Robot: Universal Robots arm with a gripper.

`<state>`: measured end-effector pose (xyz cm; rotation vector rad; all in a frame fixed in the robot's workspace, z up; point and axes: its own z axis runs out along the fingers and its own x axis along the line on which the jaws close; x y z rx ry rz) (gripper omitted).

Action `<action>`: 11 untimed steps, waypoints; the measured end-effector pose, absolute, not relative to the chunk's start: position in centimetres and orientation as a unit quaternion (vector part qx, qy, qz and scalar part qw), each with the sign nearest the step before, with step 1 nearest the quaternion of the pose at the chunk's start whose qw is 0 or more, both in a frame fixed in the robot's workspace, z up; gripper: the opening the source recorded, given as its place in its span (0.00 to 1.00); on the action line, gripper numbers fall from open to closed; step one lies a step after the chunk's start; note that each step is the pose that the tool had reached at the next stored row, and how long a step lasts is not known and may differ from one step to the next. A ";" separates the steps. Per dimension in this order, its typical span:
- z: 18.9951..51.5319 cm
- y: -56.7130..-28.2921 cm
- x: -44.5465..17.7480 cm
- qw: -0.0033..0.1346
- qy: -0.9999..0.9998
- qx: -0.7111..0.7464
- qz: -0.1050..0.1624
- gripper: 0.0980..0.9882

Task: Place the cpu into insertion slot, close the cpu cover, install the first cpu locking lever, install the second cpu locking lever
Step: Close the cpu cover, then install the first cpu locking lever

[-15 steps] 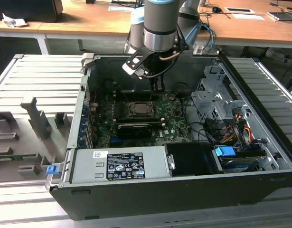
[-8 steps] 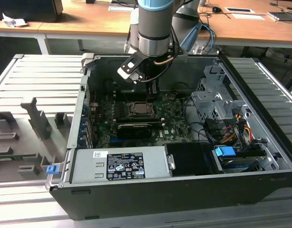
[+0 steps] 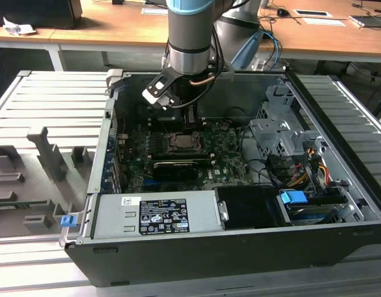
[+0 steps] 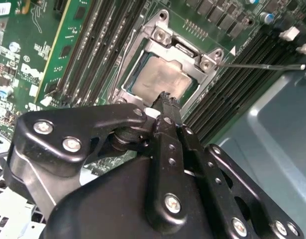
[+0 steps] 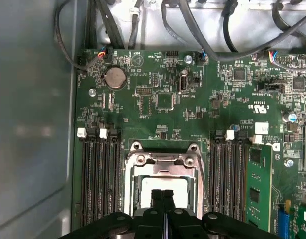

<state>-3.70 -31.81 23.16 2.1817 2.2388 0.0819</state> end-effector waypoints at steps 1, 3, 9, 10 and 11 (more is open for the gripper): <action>23.2 -31.8 -3.8 0.007 0.716 0.698 0.026 0.01; 23.2 -31.8 -4.0 0.007 0.716 0.698 0.026 0.01; 23.2 -31.8 -4.2 0.006 0.716 0.698 0.028 0.01; 23.2 -31.8 -4.2 0.006 0.716 0.698 0.028 0.01; 23.2 -31.8 -4.2 0.006 0.716 0.698 0.028 0.01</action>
